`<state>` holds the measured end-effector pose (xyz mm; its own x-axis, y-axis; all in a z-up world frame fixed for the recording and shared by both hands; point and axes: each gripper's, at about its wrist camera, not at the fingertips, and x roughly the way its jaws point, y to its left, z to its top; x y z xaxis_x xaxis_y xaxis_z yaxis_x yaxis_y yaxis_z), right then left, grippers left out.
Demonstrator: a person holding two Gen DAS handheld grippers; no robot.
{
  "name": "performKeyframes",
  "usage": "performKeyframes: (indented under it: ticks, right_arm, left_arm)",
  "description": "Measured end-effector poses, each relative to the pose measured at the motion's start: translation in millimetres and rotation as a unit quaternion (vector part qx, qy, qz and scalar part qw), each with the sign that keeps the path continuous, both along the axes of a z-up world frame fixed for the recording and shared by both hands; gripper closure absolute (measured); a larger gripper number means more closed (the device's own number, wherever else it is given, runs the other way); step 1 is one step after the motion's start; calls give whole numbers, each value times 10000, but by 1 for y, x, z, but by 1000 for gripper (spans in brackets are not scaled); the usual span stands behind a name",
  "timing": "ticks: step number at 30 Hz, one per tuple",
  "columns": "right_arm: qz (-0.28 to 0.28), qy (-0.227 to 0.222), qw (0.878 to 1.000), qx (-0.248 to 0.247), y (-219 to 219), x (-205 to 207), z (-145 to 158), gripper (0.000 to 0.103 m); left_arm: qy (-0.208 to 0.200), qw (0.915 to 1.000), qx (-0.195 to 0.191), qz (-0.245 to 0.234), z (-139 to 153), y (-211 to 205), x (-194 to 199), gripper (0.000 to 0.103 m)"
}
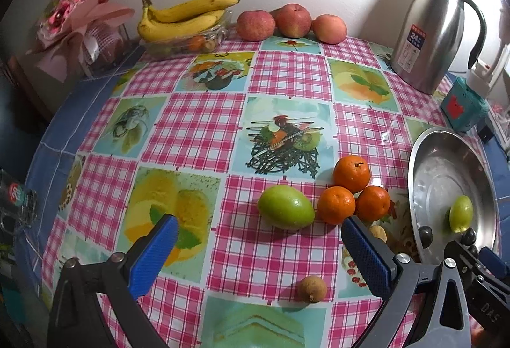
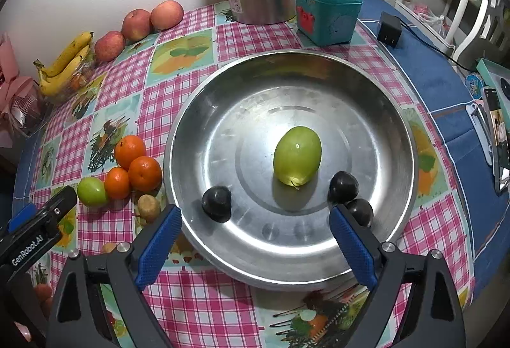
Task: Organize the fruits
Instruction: 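Lift both open tools out of the bowl, then move the left tool toward the brown kiwi while the right tool moves toward the remaining fruit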
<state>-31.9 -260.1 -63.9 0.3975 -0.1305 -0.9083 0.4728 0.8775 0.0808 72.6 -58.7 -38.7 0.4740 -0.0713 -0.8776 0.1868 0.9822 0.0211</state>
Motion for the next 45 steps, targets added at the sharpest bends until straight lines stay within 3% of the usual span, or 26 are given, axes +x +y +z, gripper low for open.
performKeyframes:
  ticks: [6, 11, 21, 32, 36, 40, 45]
  right_arm:
    - [26, -104, 9999, 43, 11, -5, -1, 9]
    - [209, -147, 9994, 229, 23, -6, -2, 9]
    - [585, -55, 9972, 456, 51, 1, -1, 9]
    - [716, -291, 9953, 581, 59, 6, 5, 10]
    - [572, -295, 9958, 646, 54, 5, 4, 18]
    - [440, -217, 9965, 681, 50, 4, 0, 34]
    - [379, -248, 9960, 772, 47, 3, 0, 35]
  left_arm:
    - [-49, 9997, -193, 149, 1, 17, -8, 0]
    - [160, 9983, -487, 259, -4, 34, -11, 0]
    - [481, 9960, -626, 429, -14, 50, -16, 0]
    - [969, 9879, -998, 692, -28, 58, -12, 1]
    - [1083, 9872, -1021, 571, -33, 50, -14, 3]
    - [1230, 9866, -1028, 315, -37, 39, -17, 11]
    - [1417, 9855, -929, -1, -43, 22, -20, 17]
